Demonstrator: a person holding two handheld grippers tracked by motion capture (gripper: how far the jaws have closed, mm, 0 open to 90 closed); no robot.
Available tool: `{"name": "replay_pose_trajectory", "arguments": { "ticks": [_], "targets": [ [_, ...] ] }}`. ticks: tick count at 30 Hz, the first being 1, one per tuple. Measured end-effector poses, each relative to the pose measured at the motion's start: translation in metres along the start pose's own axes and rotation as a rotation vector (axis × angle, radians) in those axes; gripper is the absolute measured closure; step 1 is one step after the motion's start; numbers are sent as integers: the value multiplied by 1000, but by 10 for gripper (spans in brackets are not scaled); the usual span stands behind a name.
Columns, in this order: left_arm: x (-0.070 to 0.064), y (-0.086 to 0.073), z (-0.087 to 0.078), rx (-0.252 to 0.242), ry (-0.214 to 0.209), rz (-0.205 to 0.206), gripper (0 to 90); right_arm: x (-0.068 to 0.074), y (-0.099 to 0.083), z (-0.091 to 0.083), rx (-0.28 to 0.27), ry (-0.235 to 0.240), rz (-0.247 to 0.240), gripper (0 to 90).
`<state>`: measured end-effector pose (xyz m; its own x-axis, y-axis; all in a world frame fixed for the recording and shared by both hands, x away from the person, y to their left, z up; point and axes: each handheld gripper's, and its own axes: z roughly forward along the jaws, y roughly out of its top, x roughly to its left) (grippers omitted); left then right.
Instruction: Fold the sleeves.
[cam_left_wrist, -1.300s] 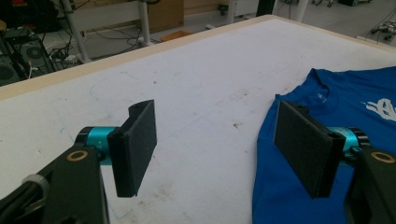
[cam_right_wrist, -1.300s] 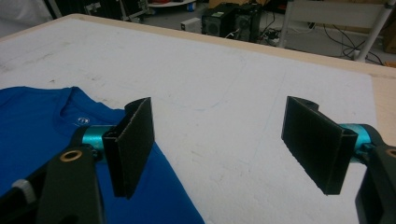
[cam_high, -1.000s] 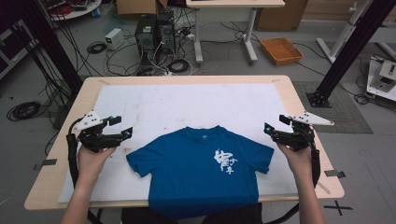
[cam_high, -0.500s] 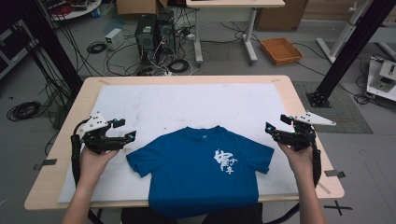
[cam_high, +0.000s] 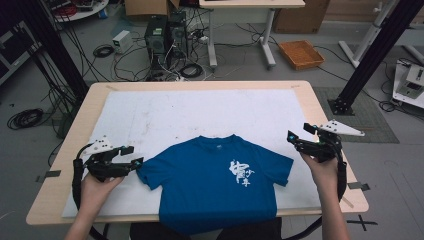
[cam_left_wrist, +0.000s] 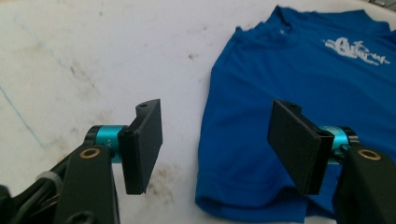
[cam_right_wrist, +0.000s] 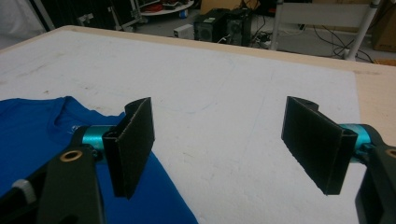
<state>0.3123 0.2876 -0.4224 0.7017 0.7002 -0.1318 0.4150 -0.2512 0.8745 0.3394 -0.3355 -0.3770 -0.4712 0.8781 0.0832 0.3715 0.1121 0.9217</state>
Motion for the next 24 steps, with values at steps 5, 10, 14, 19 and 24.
{"name": "replay_pose_trajectory", "arguments": {
  "ticks": [5, 10, 14, 19, 24],
  "targets": [
    [11, -15, 4, 83, 10, -125, 461, 1, -1, 1, 5, 0, 1, 254],
    [12, -17, 5, 106, 4, -171, 503, 1, 0, 0, 0, -1, 1, 254],
    [9, -18, 4, 118, 1, -174, 559, 0, -1, 0, -2, -5, -1, 254],
    [10, -21, 7, 153, 8, -208, 645, 1, 0, -2, -13, -11, -9, 257],
    [10, -21, 8, 167, -1, -217, 870, 1, 0, -3, -16, -18, -5, 259]
  ]
}}
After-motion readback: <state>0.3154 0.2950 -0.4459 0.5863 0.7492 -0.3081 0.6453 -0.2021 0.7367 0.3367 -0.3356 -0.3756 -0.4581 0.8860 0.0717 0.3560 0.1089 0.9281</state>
